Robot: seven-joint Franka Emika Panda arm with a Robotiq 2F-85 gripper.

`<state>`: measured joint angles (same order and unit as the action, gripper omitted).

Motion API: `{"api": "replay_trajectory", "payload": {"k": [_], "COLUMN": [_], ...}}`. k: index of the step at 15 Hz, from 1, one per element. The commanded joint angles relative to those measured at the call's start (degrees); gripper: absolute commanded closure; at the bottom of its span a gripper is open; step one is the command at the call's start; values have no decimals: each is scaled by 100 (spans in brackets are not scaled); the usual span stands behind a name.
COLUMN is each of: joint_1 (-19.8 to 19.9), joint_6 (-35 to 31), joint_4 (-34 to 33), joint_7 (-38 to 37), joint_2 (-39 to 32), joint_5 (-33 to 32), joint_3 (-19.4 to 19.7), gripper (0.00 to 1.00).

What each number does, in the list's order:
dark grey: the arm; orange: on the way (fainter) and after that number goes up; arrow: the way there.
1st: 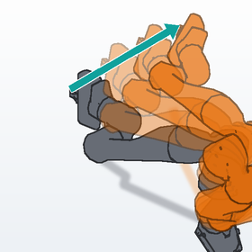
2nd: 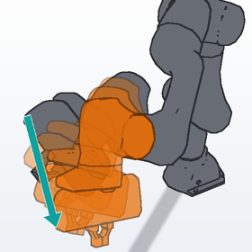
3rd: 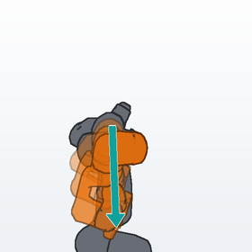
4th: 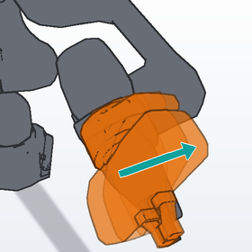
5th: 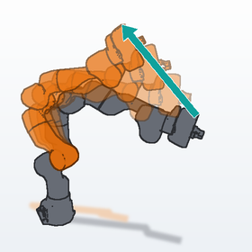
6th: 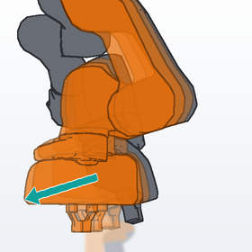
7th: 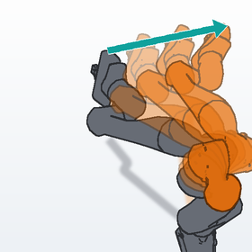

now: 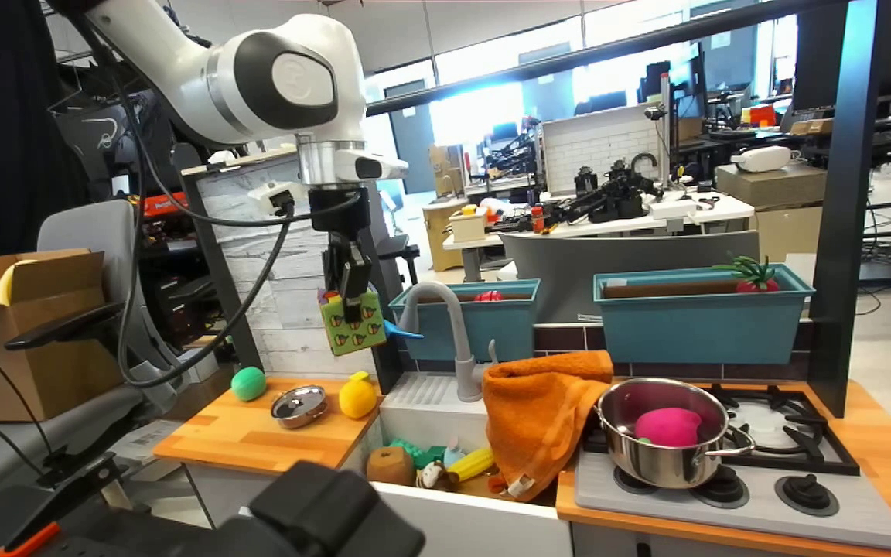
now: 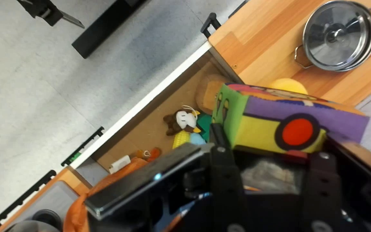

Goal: Pick the cube and put it in the sink

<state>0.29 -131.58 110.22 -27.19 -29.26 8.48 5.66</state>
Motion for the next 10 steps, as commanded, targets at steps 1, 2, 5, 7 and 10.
{"api": "replay_trajectory", "payload": {"k": [1, 2, 5, 7, 10], "joint_1": [-171, -164, -142, -129, -143], "joint_6": [658, 766, 901, 934, 1002], "joint_4": [-845, -1021, -1450, -1663, -1897], "joint_7": [-936, -1126, -1597, -1844, -2087], "joint_2": [-687, -839, -1210, -1372, -1537], "joint_5": [-174, -161, -118, -95, -173], "joint_3": [305, 342, 397, 404, 420], "gripper": [100, 100, 100, 76, 60]}}
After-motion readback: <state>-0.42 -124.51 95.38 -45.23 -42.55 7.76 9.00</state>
